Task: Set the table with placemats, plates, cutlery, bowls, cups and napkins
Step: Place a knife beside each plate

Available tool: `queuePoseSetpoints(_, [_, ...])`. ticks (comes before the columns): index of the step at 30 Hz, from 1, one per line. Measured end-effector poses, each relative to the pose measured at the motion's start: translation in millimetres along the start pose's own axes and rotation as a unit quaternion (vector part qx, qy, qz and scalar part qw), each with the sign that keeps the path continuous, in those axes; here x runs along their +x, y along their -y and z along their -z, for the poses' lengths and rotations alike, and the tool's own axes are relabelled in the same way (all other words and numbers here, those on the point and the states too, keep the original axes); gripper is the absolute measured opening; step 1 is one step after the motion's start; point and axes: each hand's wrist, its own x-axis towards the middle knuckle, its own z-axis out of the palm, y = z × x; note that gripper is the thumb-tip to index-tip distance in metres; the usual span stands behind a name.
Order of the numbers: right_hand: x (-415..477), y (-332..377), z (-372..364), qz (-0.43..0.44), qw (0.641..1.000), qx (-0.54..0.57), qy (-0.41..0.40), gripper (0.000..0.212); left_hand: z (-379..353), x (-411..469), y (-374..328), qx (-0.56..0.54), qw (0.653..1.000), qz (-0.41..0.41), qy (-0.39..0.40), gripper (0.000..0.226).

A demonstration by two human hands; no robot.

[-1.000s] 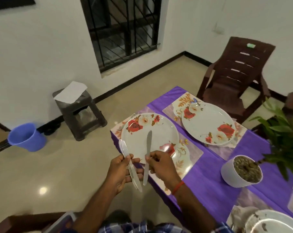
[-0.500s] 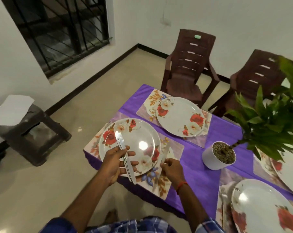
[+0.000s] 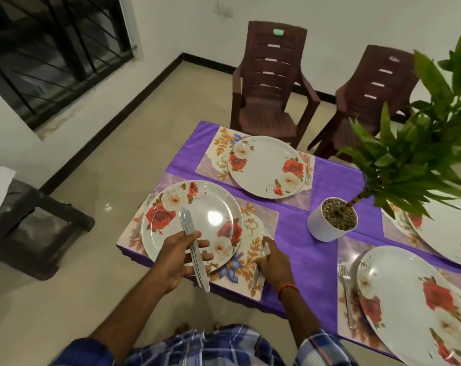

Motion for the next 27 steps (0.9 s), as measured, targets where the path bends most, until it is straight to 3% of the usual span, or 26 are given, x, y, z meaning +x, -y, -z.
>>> queuePoseSetpoints(7, [-9.7, -9.5, 8.0, 0.023, 0.999, -0.023, 0.027, 0.053, -10.1, 2.3, 5.8, 0.004, 1.000, 0.011, 0.000, 0.022])
queuePoseSetpoints(27, [-14.0, -35.8, 6.5, 0.028, 0.997, 0.066, 0.042, 0.050, -30.2, -3.9, 27.0, -0.003, 1.000, 0.026, 0.001, 0.025])
